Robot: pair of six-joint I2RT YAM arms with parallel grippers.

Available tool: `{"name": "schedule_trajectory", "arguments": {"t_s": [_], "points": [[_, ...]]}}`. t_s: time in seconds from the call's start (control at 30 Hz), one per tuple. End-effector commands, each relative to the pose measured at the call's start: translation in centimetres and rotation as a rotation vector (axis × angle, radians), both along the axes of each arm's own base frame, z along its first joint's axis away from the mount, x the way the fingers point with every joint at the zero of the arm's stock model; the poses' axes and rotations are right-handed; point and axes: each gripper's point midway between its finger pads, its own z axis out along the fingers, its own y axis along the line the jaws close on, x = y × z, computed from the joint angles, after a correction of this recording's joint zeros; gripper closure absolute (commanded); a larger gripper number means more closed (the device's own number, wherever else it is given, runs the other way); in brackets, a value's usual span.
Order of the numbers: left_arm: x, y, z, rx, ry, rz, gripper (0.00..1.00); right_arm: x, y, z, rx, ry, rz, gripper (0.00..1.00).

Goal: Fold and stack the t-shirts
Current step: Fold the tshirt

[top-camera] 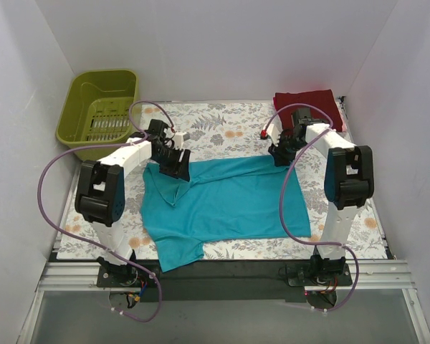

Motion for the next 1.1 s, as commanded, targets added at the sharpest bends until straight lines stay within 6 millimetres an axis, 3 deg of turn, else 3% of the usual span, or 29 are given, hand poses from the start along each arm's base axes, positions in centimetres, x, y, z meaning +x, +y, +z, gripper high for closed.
{"name": "schedule_trajectory", "arguments": {"t_s": [0.0,0.2,0.3,0.33,0.5,0.57,0.6,0.67,0.7,0.77,0.83,0.93,1.07], "points": [[1.0,-1.7,1.5,-0.054,-0.032,-0.006,0.43,-0.7,-0.9,-0.4,-0.05,0.014,0.0,0.53],[-0.5,-3.3,0.5,-0.061,0.006,-0.066,0.48,-2.0,-1.6,-0.6,-0.088,-0.003,0.051,0.69],[-1.7,-3.9,0.6,-0.052,-0.005,-0.135,0.58,-3.1,-2.2,-0.8,-0.122,-0.016,0.103,0.76],[-2.5,-4.1,0.6,-0.047,0.005,-0.162,0.66,-3.8,-2.6,-1.1,-0.141,-0.01,0.118,0.78],[-5.0,-3.4,0.7,-0.011,-0.01,-0.263,0.84,-4.9,-4.0,-1.0,-0.213,-0.03,0.181,0.84],[-5.4,-2.8,1.0,0.005,-0.037,-0.299,0.84,-4.8,-3.8,-0.2,-0.206,-0.054,0.194,0.78],[-6.0,-2.6,0.8,0.014,-0.035,-0.317,0.8,-5.0,-3.9,0.0,-0.205,-0.057,0.206,0.7],[-6.8,-2.0,1.1,0.03,-0.066,-0.391,0.76,-5.3,-3.9,0.8,-0.211,-0.069,0.231,0.67],[-6.9,-1.7,1.3,0.043,-0.079,-0.397,0.75,-5.6,-4.1,0.8,-0.216,-0.061,0.242,0.71],[-7.3,-1.6,1.7,0.047,-0.074,-0.415,0.74,-5.9,-4.4,0.9,-0.239,-0.075,0.268,0.88],[-6.0,-2.2,3.0,0.029,-0.114,-0.388,0.64,-5.8,-4.0,1.1,-0.221,-0.081,0.272,0.97],[-4.5,-3.3,3.4,-0.001,-0.102,-0.325,0.59,-5.7,-3.5,1.0,-0.192,-0.062,0.258,0.99],[-4.1,-3.9,3.2,-0.022,-0.077,-0.289,0.59,-7.9,-3.9,0.5,-0.208,-0.038,0.323,0.99]]}}
